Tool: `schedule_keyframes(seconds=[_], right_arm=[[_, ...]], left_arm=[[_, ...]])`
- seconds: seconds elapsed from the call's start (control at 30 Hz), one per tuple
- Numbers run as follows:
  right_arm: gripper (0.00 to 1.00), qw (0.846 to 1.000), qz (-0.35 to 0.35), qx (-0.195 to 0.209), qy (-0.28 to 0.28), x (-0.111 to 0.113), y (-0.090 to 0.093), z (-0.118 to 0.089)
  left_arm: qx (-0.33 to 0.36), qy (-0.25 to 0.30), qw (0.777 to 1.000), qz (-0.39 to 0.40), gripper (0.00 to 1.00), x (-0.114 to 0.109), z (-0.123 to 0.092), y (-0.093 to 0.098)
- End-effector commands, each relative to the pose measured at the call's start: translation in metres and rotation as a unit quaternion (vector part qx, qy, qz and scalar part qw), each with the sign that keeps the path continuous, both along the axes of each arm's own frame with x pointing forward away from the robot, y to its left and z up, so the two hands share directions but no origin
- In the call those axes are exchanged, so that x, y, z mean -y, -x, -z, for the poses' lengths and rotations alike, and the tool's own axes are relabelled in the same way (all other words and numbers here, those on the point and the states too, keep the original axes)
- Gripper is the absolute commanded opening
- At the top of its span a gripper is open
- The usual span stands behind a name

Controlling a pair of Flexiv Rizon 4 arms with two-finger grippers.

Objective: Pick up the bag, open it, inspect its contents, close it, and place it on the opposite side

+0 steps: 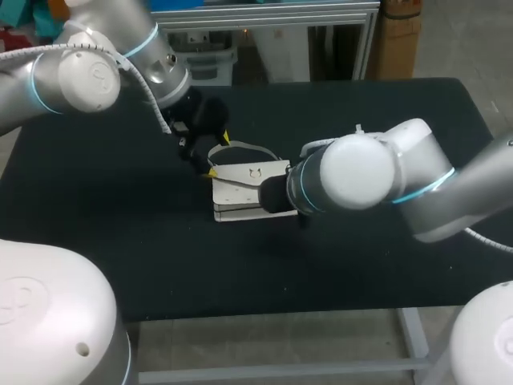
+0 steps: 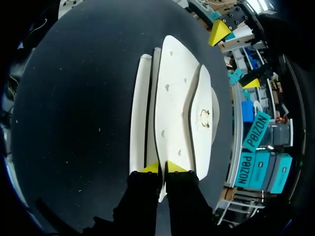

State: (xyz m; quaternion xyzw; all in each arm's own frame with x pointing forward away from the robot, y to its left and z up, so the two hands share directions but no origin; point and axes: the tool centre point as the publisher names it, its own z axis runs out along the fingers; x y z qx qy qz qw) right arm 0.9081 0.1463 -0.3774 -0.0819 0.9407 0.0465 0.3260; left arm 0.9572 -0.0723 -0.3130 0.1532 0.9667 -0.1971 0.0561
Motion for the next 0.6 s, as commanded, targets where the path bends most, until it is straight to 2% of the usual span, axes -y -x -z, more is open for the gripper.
schedule_keyframes(seconds=[0.03,0.6], right_arm=[[0.00,1.000,0.014,0.007,-0.002,-0.0031,0.0052,0.0011],[0.00,1.000,0.019,0.006,-0.005,-0.0022,0.0055,0.0011]], left_arm=[[0.011,0.014,1.000,0.005,1.00,-0.0003,0.0023,0.0054],[0.008,0.012,1.000,0.008,1.00,-0.0004,0.0017,0.0059]])
